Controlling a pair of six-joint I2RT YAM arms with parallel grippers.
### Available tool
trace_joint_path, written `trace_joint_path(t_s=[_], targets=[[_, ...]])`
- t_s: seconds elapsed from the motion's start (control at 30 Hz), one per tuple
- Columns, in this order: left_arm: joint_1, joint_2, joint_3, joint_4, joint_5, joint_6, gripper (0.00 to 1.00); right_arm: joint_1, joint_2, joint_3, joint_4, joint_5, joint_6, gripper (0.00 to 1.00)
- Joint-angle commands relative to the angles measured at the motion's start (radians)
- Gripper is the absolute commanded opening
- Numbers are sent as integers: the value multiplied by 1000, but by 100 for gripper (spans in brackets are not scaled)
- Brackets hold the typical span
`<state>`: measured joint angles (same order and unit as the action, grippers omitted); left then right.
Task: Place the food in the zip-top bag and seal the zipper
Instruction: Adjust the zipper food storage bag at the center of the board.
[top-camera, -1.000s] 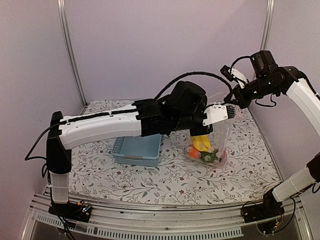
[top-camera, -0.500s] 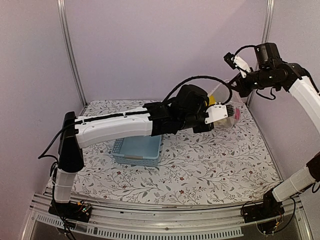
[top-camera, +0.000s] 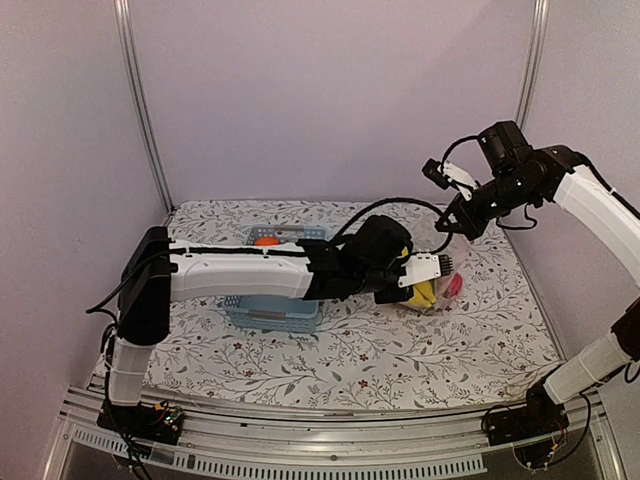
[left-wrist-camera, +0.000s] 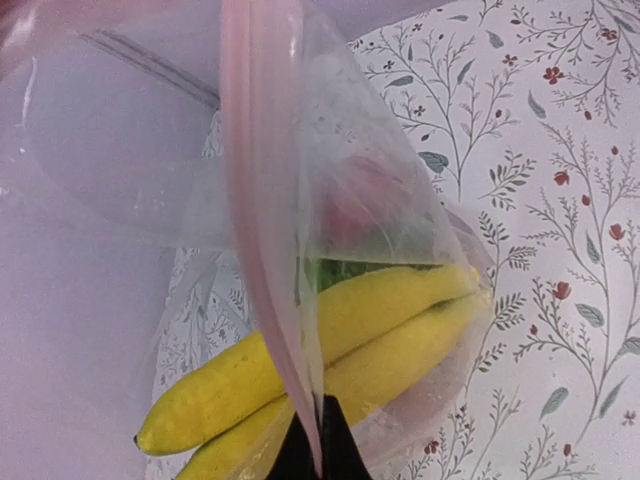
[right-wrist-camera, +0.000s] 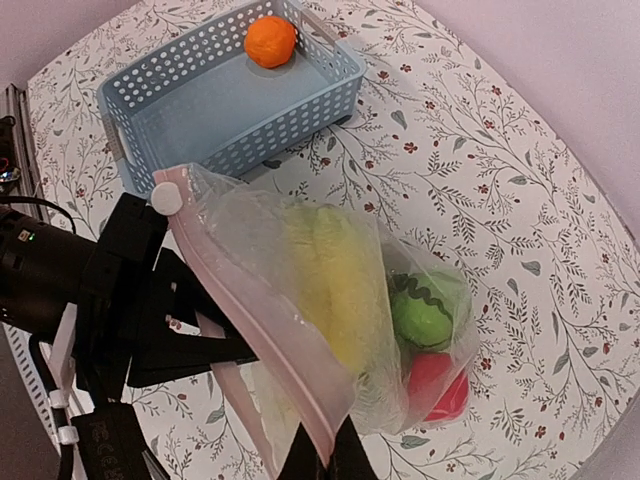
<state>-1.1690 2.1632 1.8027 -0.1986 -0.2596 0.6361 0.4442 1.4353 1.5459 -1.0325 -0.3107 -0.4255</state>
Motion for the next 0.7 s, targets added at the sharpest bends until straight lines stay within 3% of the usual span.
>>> trace_joint_path(t_s=[0.0, 0.1, 0.27, 0.37, 0.47, 0.6, 0.67], targets=[[-18, -98, -58, 99, -13, -16, 0, 1, -22, 21, -20, -40, 9, 0], [-20, -147, -127, 169, -18, -19, 0, 1, -10, -12, -28, -53, 7, 1], [-21, -174, -172, 234, -24, -29, 0, 1, -20, -74, -14, -34, 4, 27], [-20, -172, -174, 238, -29, -30, 0, 1, -40, -112, -4, -2, 3, 33], [-20, -169, -174, 240, -27, -27, 0, 1, -63, -136, 5, 31, 6, 34], [-21, -167, -174, 237, -26, -27, 0, 1, -89, -124, 8, 68, 9, 27], [-21, -167, -174, 230, -25, -26, 0, 1, -94, -108, 10, 81, 10, 15]])
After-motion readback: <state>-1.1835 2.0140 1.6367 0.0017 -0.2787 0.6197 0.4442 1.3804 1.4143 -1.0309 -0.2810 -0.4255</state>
